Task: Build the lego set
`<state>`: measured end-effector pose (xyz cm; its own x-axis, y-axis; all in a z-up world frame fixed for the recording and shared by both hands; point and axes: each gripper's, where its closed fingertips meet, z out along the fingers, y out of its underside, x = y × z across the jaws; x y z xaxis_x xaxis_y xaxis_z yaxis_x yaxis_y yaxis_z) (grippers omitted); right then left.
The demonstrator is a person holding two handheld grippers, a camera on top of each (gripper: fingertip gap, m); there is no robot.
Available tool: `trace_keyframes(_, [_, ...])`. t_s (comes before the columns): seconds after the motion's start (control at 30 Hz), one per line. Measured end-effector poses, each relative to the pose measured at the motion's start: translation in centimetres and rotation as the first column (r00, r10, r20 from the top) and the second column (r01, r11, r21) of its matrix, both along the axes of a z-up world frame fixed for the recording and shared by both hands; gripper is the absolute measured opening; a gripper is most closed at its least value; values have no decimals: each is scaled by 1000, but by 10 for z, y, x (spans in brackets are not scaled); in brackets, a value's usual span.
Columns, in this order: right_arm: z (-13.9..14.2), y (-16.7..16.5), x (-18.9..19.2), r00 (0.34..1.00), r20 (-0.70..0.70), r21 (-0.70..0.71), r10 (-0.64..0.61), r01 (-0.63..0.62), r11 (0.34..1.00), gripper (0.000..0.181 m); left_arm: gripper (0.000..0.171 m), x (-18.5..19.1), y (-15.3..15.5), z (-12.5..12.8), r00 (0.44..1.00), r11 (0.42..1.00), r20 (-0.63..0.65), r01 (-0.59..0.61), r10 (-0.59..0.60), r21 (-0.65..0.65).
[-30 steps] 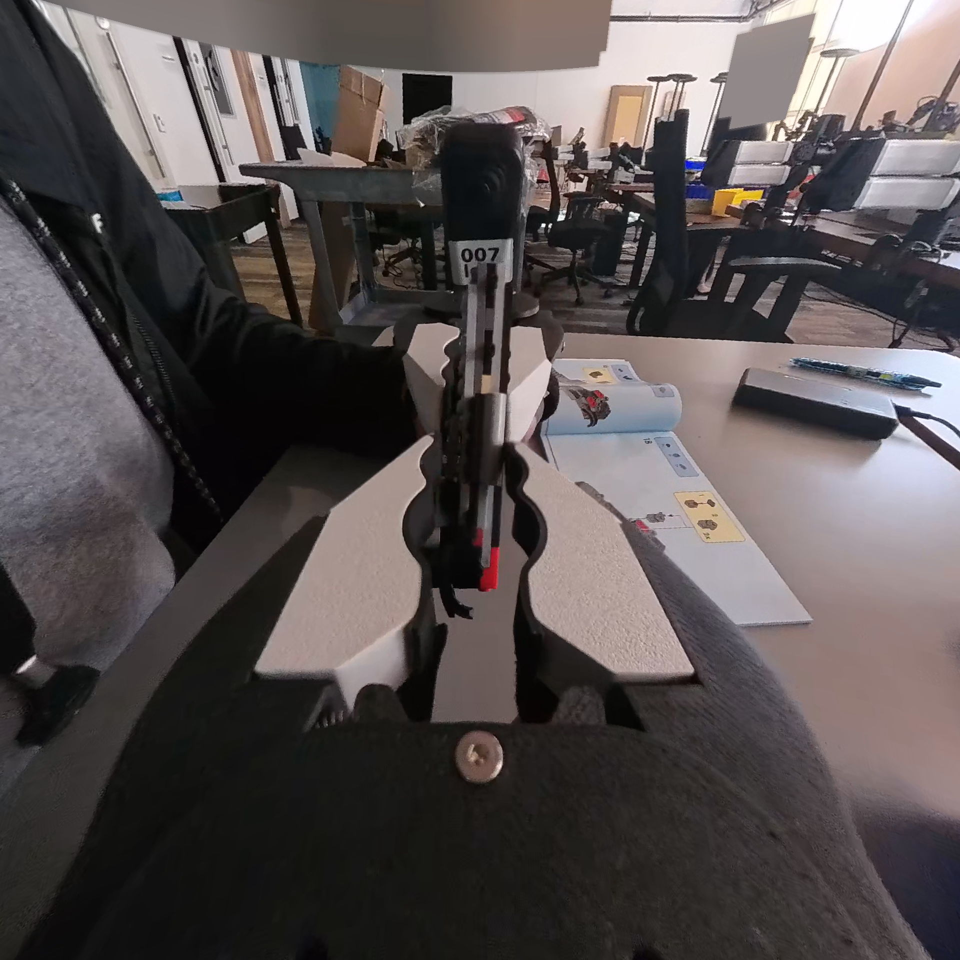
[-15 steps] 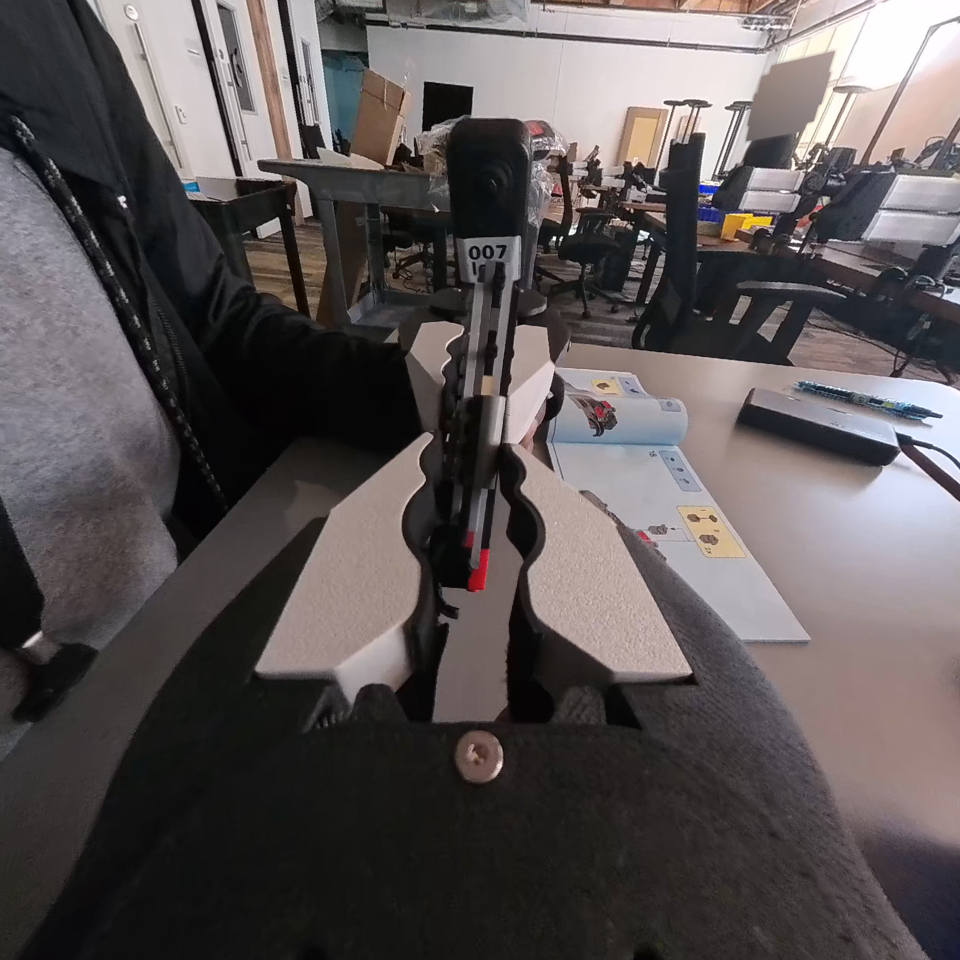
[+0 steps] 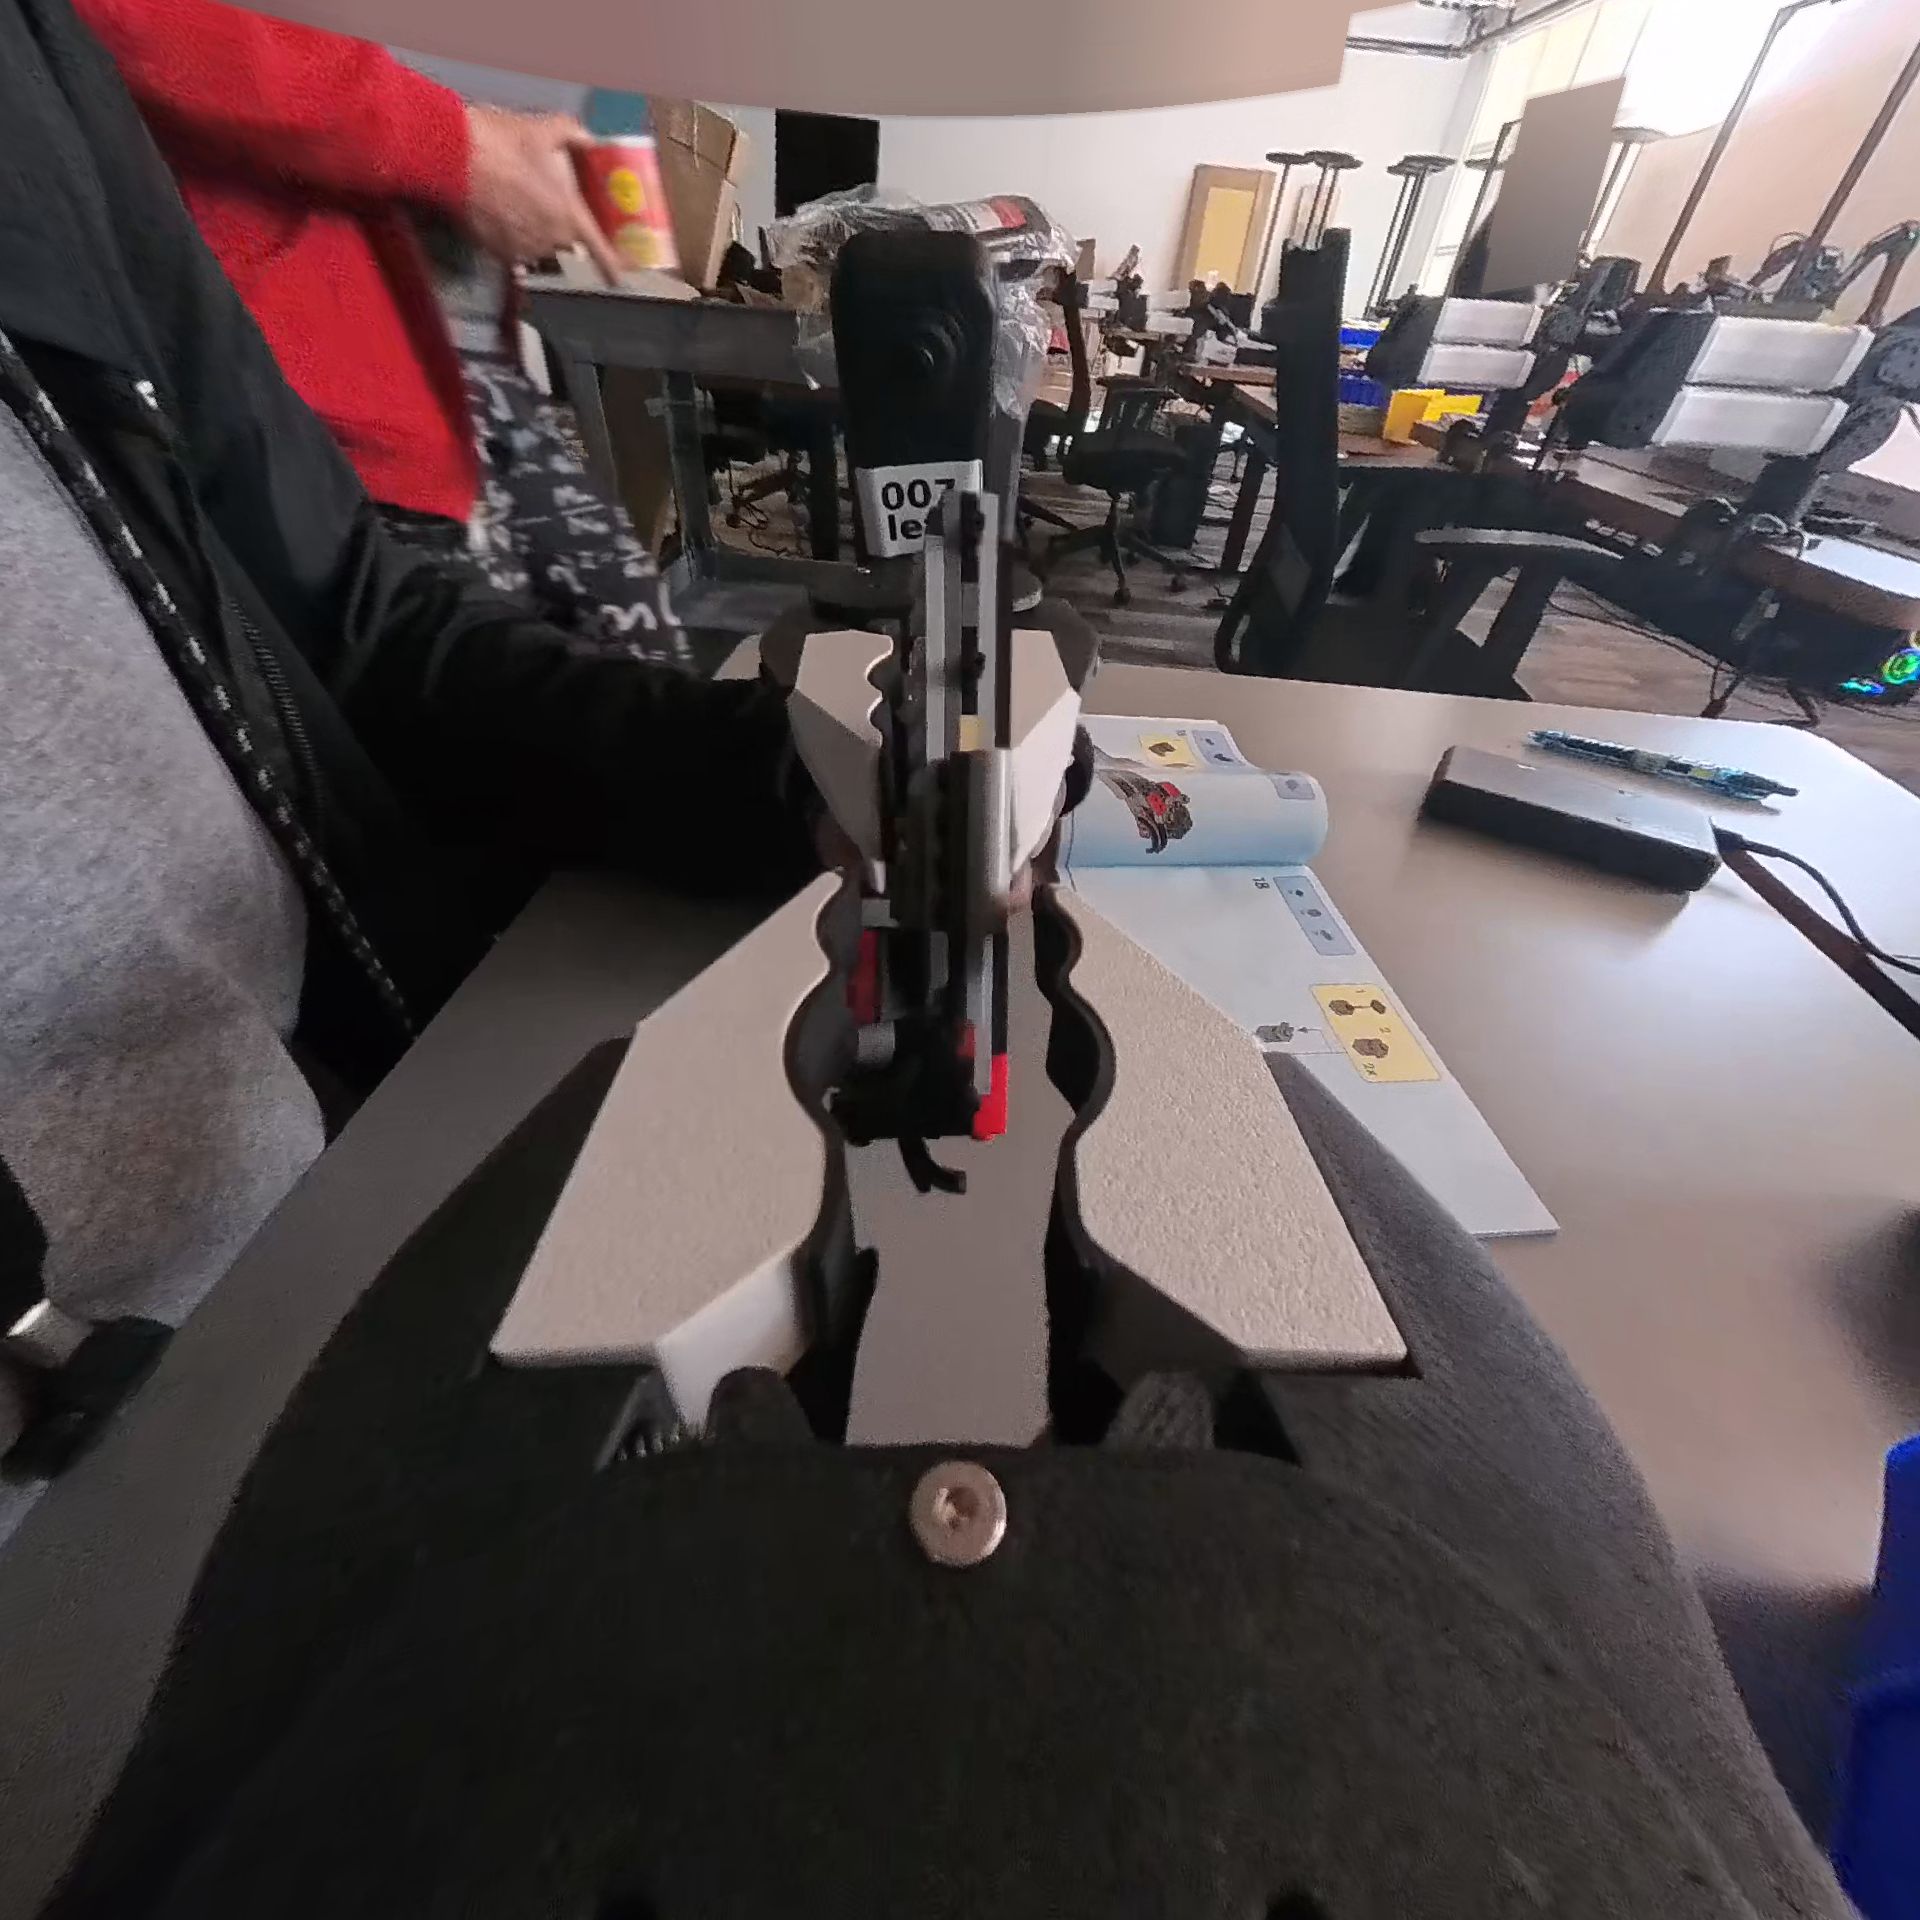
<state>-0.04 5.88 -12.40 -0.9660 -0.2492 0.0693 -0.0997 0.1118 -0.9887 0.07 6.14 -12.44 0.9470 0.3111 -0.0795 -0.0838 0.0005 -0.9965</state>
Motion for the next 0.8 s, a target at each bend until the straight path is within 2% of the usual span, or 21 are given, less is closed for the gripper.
trace_keyframes(0.17, [-1, -1, 2, 1000, 5, 23, 9, -10, 1000, 33, 21, 2, 1, 0, 1000, 1000, -8, 13, -13, -1])
trace_keyframes(0.37, [-5, -2, 7, 999, -16, 50, 33, -32, 998, 23, 21, 5, 6, -1, 999, 999, -22, 28, -28, -15])
trace_keyframes(0.8, [-5, -1, 11, 996, -70, 25, 50, -49, 999, 22, 21, 8, 7, 2, 998, 999, -40, 45, -45, -11])
